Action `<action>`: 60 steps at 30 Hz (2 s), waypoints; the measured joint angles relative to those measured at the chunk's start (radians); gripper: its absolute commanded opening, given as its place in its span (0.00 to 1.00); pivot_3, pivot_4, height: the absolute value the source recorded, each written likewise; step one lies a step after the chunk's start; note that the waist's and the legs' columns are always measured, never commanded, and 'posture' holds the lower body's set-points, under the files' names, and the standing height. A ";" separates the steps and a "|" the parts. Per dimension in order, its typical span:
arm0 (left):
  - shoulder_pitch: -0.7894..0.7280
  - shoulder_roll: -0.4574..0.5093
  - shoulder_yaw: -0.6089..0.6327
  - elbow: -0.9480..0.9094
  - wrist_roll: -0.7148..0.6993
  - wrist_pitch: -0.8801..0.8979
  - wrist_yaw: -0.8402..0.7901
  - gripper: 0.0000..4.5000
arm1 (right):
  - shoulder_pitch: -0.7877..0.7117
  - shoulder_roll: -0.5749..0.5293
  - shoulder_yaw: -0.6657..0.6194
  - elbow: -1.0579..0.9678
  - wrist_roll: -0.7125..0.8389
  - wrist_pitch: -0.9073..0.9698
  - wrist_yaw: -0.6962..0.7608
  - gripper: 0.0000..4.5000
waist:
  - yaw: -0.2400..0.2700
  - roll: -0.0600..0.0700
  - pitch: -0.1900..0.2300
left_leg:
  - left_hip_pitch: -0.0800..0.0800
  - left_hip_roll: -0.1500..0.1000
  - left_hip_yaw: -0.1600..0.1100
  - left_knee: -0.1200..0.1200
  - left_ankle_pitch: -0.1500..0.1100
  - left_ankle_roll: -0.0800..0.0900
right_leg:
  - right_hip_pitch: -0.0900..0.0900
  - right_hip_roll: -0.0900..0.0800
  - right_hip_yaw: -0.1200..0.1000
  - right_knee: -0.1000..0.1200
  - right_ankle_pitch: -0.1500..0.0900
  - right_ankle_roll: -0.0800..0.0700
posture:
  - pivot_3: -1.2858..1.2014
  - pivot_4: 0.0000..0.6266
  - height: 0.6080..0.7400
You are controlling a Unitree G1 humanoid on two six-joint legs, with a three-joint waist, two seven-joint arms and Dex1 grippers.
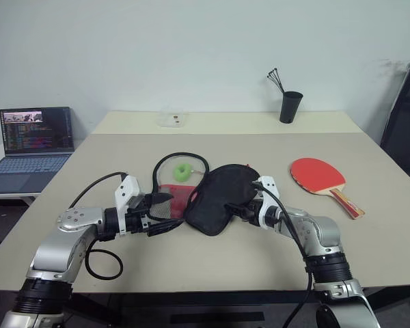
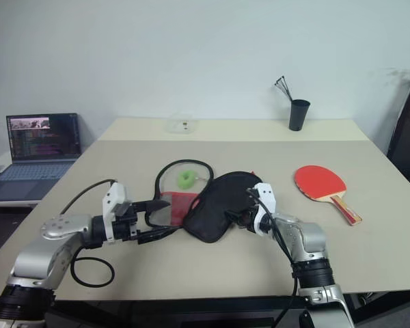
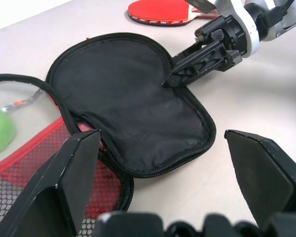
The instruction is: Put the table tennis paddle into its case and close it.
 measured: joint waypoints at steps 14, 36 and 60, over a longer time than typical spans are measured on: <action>0.001 -0.018 -0.001 0.000 0.004 -0.007 0.000 0.98 | -0.070 0.127 -0.138 0.058 0.077 0.089 -0.131 0.02 | -0.009 0.000 0.000 | 0.000 0.000 0.000 0.000 0.000 0.000 | 0.000 0.000 0.000 0.000 0.000 0.000 | 0.52 0.24 1.00; -0.080 -0.114 -0.115 -0.023 0.010 -0.007 -0.012 0.98 | -0.090 -0.160 -0.167 0.107 0.102 0.271 -0.038 0.01 | -0.008 0.000 0.000 | -0.001 -0.001 0.002 0.000 -0.001 0.002 | 0.000 0.000 0.002 -0.001 0.000 0.000 | 0.52 0.24 1.00; -0.130 -0.146 -0.156 0.026 0.036 -0.049 -0.049 0.98 | -0.180 -0.248 -0.114 0.276 0.052 0.171 0.026 0.56 | -0.006 -0.001 0.000 | 0.001 -0.001 0.003 0.002 -0.001 0.002 | 0.001 0.000 0.004 0.000 0.000 0.001 | 0.52 0.24 1.00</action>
